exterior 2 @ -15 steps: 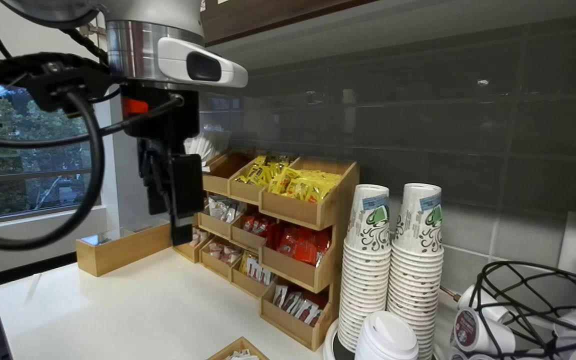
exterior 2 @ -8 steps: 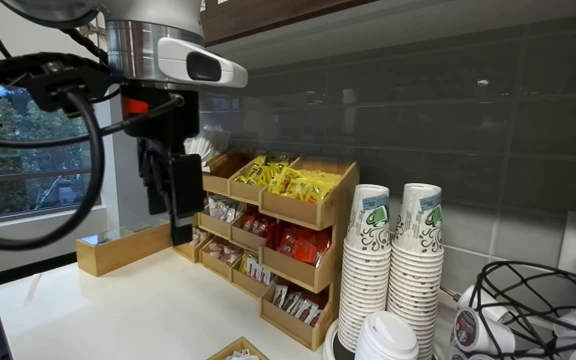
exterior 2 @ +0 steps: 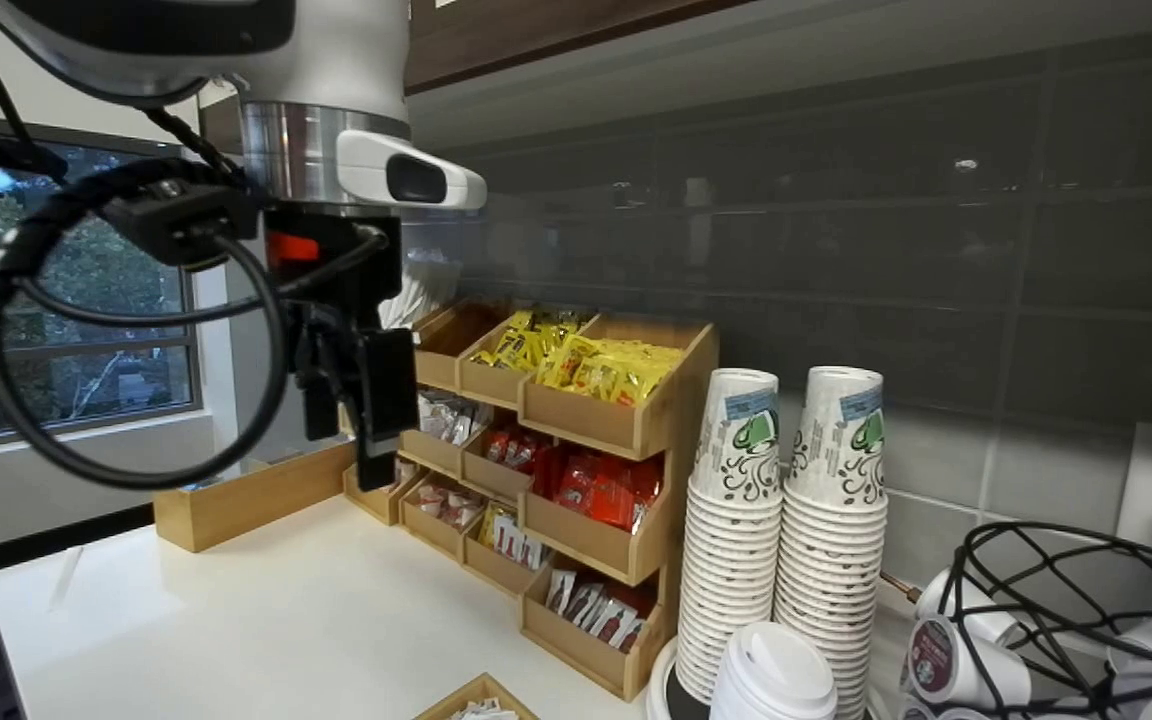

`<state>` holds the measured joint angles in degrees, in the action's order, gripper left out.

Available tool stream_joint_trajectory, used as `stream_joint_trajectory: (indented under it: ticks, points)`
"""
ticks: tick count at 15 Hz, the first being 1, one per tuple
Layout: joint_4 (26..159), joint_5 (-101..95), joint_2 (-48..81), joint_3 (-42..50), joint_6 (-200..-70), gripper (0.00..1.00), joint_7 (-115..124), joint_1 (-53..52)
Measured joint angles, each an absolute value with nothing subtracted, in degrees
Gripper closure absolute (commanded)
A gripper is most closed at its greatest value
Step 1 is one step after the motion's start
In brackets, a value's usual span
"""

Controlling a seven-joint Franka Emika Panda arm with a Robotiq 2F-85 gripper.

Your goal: Put a sauce packet onto the counter

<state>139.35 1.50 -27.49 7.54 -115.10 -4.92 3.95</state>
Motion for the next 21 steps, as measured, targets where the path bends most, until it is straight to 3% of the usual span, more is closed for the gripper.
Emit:
stream_joint_trajectory:
  ticks: [13, 21]
  points:
    - [141.19, 5.67, -10.82, 0.99, -150.6, 0.0, -7.16, -3.73]
    - [140.93, 8.37, -8.93, 0.83, -152.59, 0.0, -9.23, -4.48]
